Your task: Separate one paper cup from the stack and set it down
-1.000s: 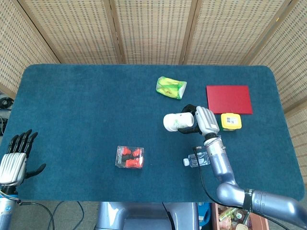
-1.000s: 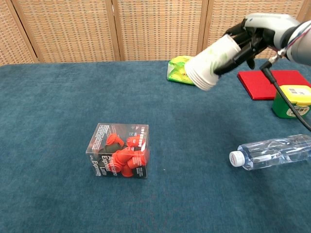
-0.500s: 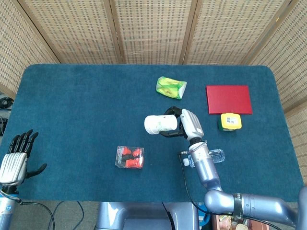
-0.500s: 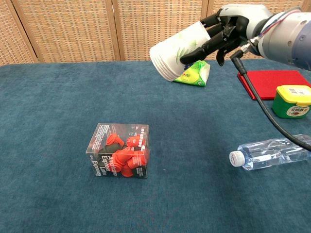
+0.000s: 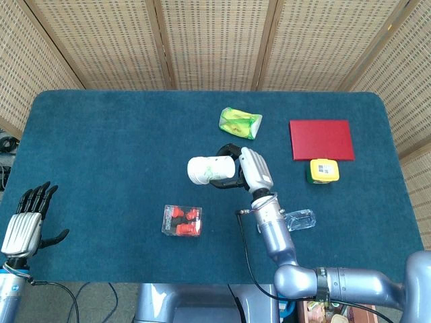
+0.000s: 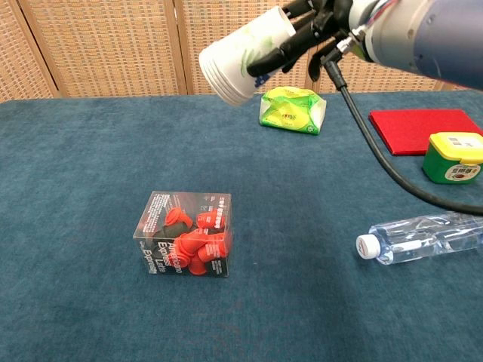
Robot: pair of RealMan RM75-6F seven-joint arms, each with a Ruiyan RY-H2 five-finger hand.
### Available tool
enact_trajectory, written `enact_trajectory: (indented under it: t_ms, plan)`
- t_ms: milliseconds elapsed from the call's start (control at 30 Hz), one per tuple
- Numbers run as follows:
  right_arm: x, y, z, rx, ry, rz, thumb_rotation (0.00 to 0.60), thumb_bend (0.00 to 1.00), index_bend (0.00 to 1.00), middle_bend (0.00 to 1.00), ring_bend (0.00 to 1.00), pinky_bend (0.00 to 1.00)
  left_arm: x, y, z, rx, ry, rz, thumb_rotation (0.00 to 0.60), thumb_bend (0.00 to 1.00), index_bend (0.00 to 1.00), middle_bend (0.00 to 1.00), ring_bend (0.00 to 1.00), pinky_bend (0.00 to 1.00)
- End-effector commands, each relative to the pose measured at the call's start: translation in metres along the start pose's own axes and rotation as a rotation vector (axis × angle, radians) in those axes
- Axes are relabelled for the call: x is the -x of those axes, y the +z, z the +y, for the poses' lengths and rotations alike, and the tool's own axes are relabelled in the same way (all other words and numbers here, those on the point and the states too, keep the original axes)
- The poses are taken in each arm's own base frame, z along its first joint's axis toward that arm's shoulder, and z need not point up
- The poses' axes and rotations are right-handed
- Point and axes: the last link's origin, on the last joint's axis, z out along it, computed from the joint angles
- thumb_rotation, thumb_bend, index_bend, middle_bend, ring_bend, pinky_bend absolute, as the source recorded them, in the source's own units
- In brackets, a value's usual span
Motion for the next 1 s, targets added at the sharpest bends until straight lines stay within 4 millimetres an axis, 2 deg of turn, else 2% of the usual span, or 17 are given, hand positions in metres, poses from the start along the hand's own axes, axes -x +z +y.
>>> enact_trajectory:
  t_ms: [33,167,300,467,633,800,933,1000]
  plan:
    - [-0.002,0.002,-0.007,-0.009,-0.005,0.006,0.6,0.19,0.78,0.65,0.51,0.74,0.001,0.001,-0.001,-0.003,-0.004,-0.004,0.6,0.22,0.0,0.0,0.0,0.0]
    - [-0.002,0.004,-0.015,-0.013,-0.01,0.004,0.6,0.19,0.78,0.65,0.51,0.74,0.002,0.005,0.003,0.0,-0.054,0.001,0.6,0.22,0.0,0.0,0.0,0.0]
    - [-0.001,0.005,-0.017,-0.006,-0.011,-0.001,0.6,0.19,0.78,0.65,0.51,0.74,-0.002,0.016,0.017,0.036,-0.181,0.026,0.6,0.22,0.0,0.0,0.0,0.0]
    - [-0.001,0.008,-0.014,0.011,0.0,-0.004,0.6,0.19,0.78,0.65,0.51,0.74,-0.003,0.038,0.044,0.101,-0.586,0.011,0.6,0.22,0.0,0.0,0.0,0.0]
    - [0.0,0.008,-0.015,0.011,0.001,-0.007,0.6,0.19,0.78,0.65,0.51,0.74,0.002,0.062,0.062,0.12,-0.91,-0.005,0.6,0.22,0.15,0.0,0.0,0.0]
    - [0.0,0.008,-0.016,0.008,0.003,-0.008,0.6,0.19,0.78,0.65,0.51,0.74,0.01,0.077,0.073,0.118,-1.051,-0.038,0.6,0.22,0.23,0.0,0.0,0.0]
    - [0.001,0.007,-0.019,0.005,0.009,-0.012,0.6,0.19,0.78,0.65,0.51,0.74,0.023,0.092,0.101,0.157,-1.176,-0.118,0.6,0.22,0.26,0.0,0.0,0.0]
    - [0.002,0.007,-0.018,0.007,0.004,-0.014,0.6,0.19,0.78,0.65,0.51,0.74,0.026,0.095,0.108,0.174,-1.214,-0.145,0.6,0.22,0.28,0.0,0.0,0.0]
